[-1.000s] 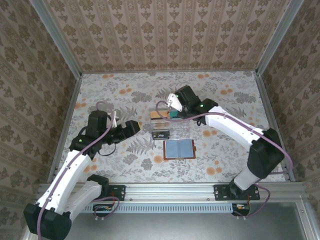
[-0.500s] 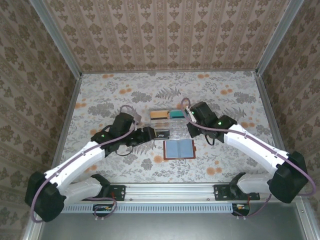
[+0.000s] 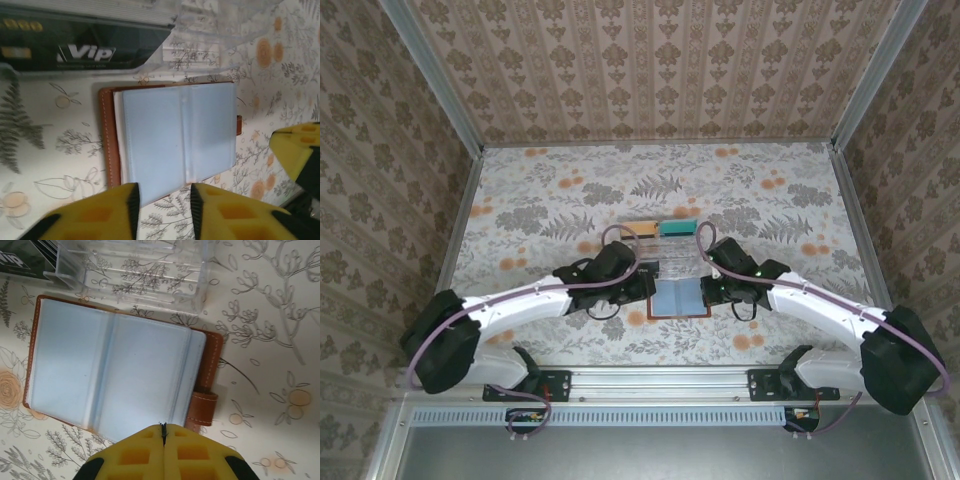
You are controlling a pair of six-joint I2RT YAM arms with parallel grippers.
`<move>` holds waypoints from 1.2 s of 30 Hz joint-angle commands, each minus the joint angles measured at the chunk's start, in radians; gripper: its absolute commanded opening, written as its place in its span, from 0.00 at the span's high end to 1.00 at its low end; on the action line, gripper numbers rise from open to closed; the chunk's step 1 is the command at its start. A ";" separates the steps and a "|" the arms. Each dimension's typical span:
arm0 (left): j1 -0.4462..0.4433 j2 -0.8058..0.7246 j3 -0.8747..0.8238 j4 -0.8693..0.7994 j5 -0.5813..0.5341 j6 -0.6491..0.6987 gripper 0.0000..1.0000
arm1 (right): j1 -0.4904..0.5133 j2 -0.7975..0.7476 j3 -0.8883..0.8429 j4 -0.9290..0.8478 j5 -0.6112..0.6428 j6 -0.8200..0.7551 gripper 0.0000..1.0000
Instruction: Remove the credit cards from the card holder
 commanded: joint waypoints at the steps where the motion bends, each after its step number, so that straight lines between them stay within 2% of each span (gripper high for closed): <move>1: -0.028 0.061 0.045 0.046 -0.020 -0.014 0.75 | 0.004 0.041 -0.016 0.062 -0.051 0.059 0.95; 14: -0.046 0.227 0.068 0.033 0.026 -0.010 0.80 | 0.004 0.073 -0.049 0.079 -0.042 0.078 0.95; 23: -0.068 0.281 0.107 0.063 0.051 -0.002 0.82 | 0.004 0.091 -0.048 0.078 -0.045 0.080 0.95; 32: -0.074 0.311 0.135 0.062 0.066 0.008 0.82 | 0.003 0.159 -0.044 0.043 -0.010 0.106 0.95; 36: -0.073 0.337 0.149 0.071 0.086 0.012 0.82 | 0.003 0.228 -0.053 0.064 -0.041 0.124 0.95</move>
